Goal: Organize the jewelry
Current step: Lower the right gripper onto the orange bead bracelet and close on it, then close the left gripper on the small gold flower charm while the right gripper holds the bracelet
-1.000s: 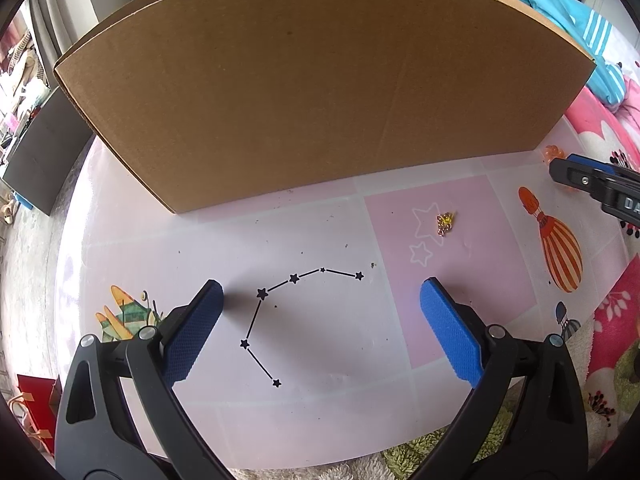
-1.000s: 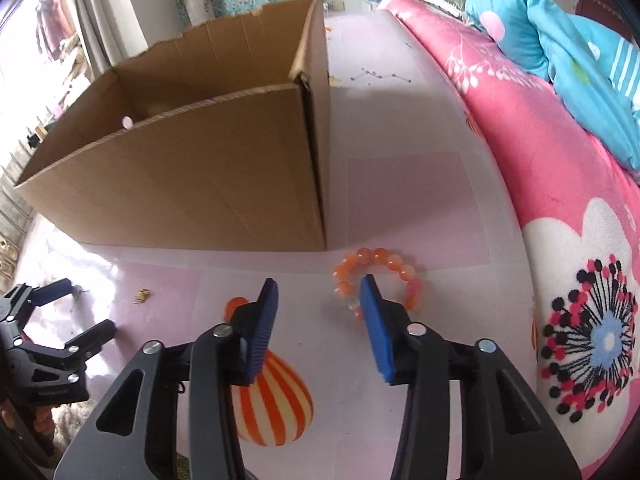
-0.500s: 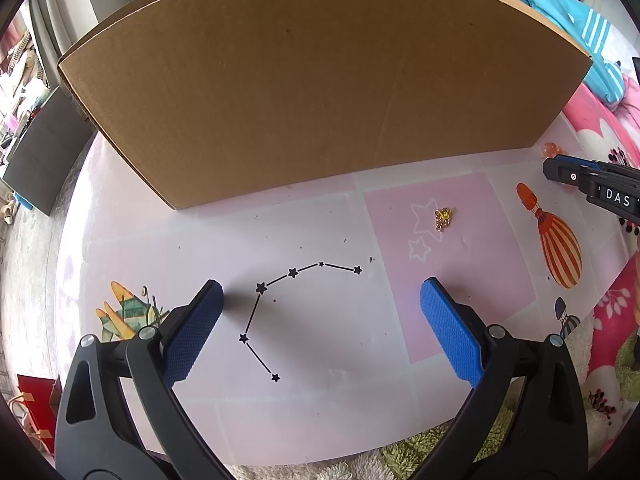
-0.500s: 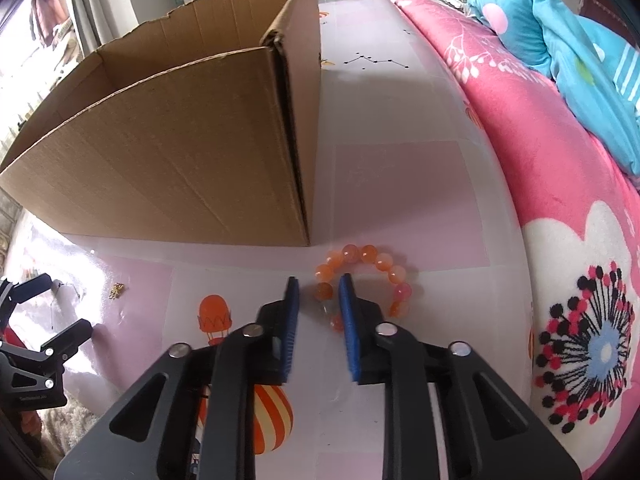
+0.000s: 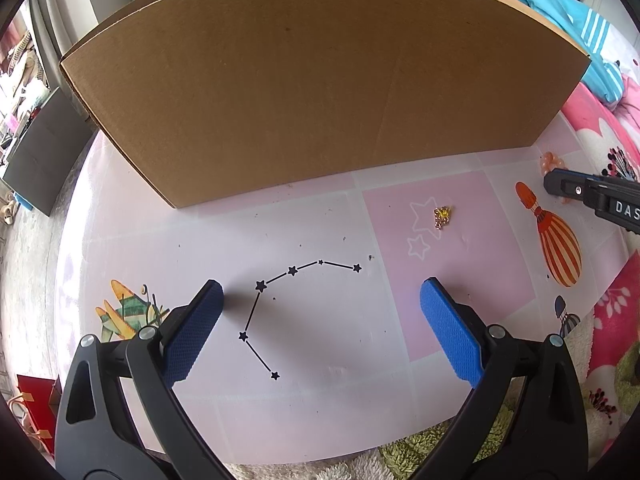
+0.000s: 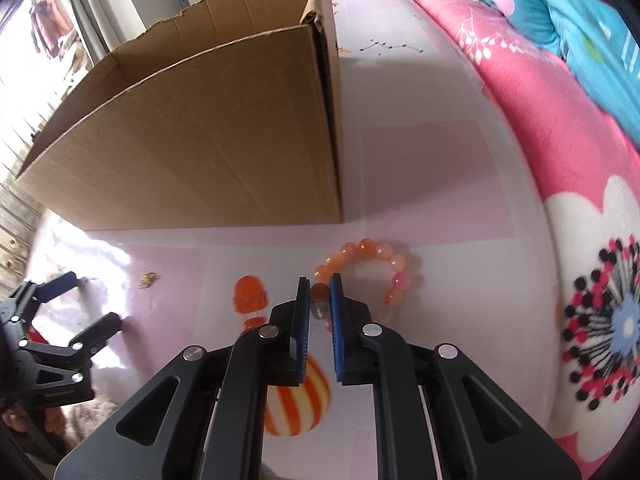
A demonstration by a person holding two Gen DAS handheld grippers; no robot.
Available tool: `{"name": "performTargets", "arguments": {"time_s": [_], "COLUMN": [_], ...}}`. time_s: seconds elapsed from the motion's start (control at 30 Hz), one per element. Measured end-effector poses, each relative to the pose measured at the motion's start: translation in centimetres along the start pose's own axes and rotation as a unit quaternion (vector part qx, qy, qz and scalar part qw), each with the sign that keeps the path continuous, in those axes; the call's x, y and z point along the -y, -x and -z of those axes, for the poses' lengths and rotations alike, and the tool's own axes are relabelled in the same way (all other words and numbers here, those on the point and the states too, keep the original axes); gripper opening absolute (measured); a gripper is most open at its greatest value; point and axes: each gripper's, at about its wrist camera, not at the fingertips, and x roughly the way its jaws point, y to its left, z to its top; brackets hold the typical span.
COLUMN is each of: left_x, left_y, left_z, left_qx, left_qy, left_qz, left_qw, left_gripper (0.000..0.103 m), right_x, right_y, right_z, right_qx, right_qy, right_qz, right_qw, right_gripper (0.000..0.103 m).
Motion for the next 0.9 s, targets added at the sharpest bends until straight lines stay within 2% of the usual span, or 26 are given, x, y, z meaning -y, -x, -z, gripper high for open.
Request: {"name": "performTargets", "arguments": {"time_s": [0.23, 0.67, 0.9], "left_x": [0.0, -0.2, 0.0], "left_y": [0.0, 0.2, 0.2], "left_z": [0.1, 0.9, 1.1], "left_qx": [0.000, 0.008, 0.020], "left_qy": [0.000, -0.004, -0.024], "left_qz": [0.000, 0.000, 0.012], "left_qw": [1.0000, 1.0000, 0.9994], "left_gripper": [0.096, 0.096, 0.096], "right_x": [-1.1, -0.6, 0.1], "right_y": [0.3, 0.2, 0.5], "right_z": [1.4, 1.6, 2.0], "right_qx": [-0.014, -0.008, -0.003], "right_qy": [-0.014, -0.021, -0.029], "right_qz": [-0.043, -0.060, -0.075], "right_qw": [0.999, 0.998, 0.997], "right_gripper": [0.010, 0.011, 0.011]}}
